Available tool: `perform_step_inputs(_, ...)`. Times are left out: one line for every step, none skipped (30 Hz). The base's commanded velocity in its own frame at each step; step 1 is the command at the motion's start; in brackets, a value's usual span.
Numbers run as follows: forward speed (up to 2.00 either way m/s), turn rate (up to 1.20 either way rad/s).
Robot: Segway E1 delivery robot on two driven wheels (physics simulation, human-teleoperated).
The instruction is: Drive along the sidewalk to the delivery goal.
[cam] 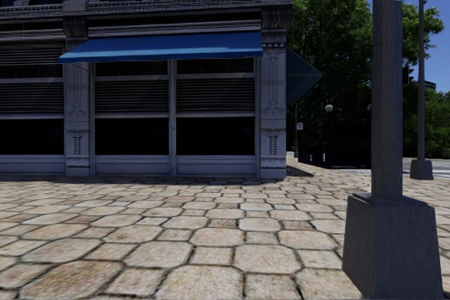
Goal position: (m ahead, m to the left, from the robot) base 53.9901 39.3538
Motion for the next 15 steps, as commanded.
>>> perform_step_inputs(1.54, 0.13)
perform_step_inputs(1.54, 0.19)
perform_step_inputs(1.54, 0.26)
perform_step_inputs(1.54, 0.28)
perform_step_inputs(1.54, 0.33)
perform_step_inputs(1.54, 0.36)
perform_step_inputs(1.54, 0.37)
perform_step_inputs(1.54, 0.38)
perform_step_inputs(1.54, 0.38)
perform_step_inputs(1.54, 0.38)
perform_step_inputs(1.54, 0.38)
perform_step_inputs(1.54, 0.38)
perform_step_inputs(1.54, 0.38)
perform_step_inputs(1.54, 0.38)
perform_step_inputs(1.54, 0.38)
